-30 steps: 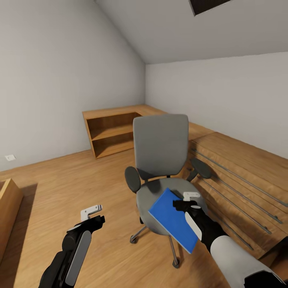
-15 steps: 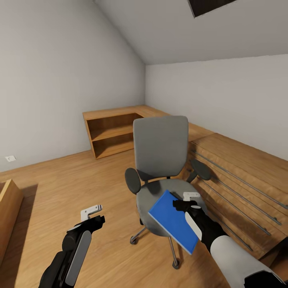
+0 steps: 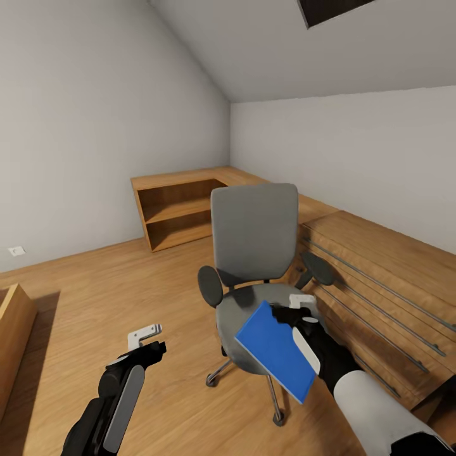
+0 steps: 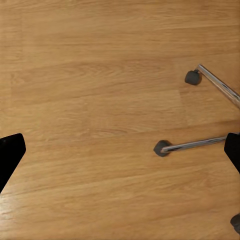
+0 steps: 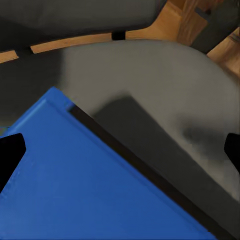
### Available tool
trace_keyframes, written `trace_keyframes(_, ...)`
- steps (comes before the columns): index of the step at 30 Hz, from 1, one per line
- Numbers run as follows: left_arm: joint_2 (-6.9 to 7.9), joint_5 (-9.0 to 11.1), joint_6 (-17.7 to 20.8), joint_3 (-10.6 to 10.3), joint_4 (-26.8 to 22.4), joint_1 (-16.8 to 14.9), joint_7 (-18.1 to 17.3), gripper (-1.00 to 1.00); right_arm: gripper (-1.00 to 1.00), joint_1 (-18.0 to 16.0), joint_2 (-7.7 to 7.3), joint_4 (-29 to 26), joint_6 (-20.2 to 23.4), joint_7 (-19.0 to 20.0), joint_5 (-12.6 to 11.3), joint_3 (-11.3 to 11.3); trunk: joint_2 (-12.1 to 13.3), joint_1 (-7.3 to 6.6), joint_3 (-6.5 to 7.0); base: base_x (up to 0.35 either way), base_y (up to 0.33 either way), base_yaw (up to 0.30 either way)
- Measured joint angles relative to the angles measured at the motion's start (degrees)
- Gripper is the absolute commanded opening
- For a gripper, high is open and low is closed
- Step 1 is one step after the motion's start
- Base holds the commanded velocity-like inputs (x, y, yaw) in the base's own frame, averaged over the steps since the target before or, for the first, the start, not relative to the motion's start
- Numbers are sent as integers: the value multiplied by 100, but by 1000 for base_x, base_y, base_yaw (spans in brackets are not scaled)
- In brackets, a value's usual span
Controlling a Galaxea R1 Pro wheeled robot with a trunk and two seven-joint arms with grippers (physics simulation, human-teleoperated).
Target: In the bedroom, organize the workspace by keeping the computer under the desk, ensuring the monitor is on the desk, placing the keyboard on the desk next to the monitor, placing the mouse on the desk next to the keyboard, moving the folder from the swivel chair onto the desk next to the mouse, stacking the notebook on top of the folder with the pen on top of the notebook, and positioning the swivel chair next to the desk.
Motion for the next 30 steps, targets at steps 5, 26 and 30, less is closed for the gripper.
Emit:
trace_keyframes(5,2,0,0,0,0,0,0,100,100,290,-9,-995,549,-235,-21,-2,0,0,0,0,0,0)
trace_keyframes(26,9,-9,0,15,0,0,11,100,100,1211,-2,-2944,1253,-834,-632,23,0,0,0,0,0,0)
trace_keyframes(30,9,-9,0,16,0,0,12,100,100,1216,-1,-3011,1239,-830,-625,17,0,0,0,0,0,0)
